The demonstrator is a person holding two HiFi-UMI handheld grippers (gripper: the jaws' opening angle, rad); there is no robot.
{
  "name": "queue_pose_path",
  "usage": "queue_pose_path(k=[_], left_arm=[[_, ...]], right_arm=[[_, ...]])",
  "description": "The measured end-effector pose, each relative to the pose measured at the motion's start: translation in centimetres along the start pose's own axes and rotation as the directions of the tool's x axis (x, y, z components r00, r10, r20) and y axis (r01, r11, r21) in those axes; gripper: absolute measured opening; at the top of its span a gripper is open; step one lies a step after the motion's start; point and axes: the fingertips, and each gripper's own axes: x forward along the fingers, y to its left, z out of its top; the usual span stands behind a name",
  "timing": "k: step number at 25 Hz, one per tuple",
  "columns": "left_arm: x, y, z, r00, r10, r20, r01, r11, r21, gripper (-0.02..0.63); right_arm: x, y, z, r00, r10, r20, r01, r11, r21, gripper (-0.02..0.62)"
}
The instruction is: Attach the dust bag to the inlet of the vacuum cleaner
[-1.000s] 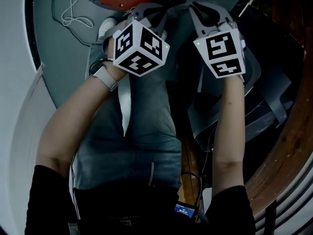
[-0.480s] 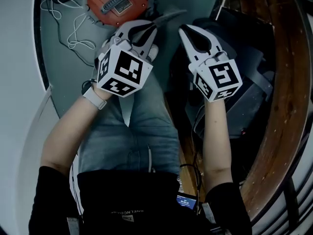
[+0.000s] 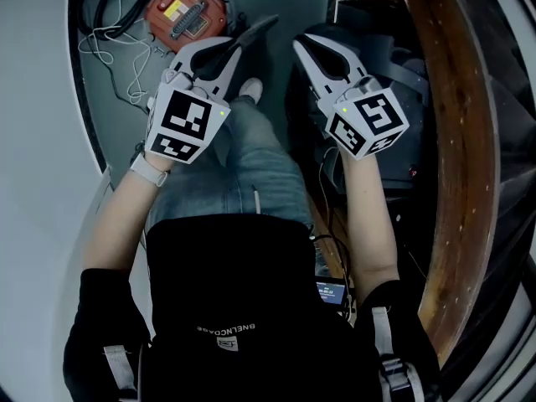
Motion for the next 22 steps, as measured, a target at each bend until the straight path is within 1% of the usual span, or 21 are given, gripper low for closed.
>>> queue_pose_path(k=[5,9,11,17,20,22], left_arm=[[-5.4,-2.8,6.2,0.998,-0.036,0.053,0.036,0.999,0.011,0.025],[-8.8,-5.5,10.7,0.994,-0.065,0.092,0.062,0.998,0.028,0.026],[-10.4,-6.7,12.7,0.991,-0.076,0.109,0.071,0.997,0.043,0.025],[-14.2,-9.6,17.4,0.982,-0.13,0.136,0.117,0.988,0.099,0.025],[-15.6,-10.2,18.7,0.978,-0.158,0.14,0.141,0.982,0.126,0.025],[-16.5,-10.1,19.3,0.975,-0.166,0.151,0.148,0.981,0.122,0.025]], right_arm=[[-6.8,2.0,5.9,0.995,-0.049,0.091,0.05,0.999,-0.004,0.04],[-11.8,3.6,10.1,0.982,-0.087,0.17,0.09,0.996,-0.005,0.04],[-13.7,4.4,11.8,0.975,-0.109,0.193,0.112,0.994,-0.003,0.04],[-18.0,7.1,15.8,0.958,-0.13,0.257,0.133,0.991,0.006,0.04],[-19.3,8.2,17.3,0.949,-0.129,0.287,0.131,0.991,0.012,0.04],[-20.2,8.8,18.0,0.945,-0.132,0.299,0.136,0.991,0.009,0.04]])
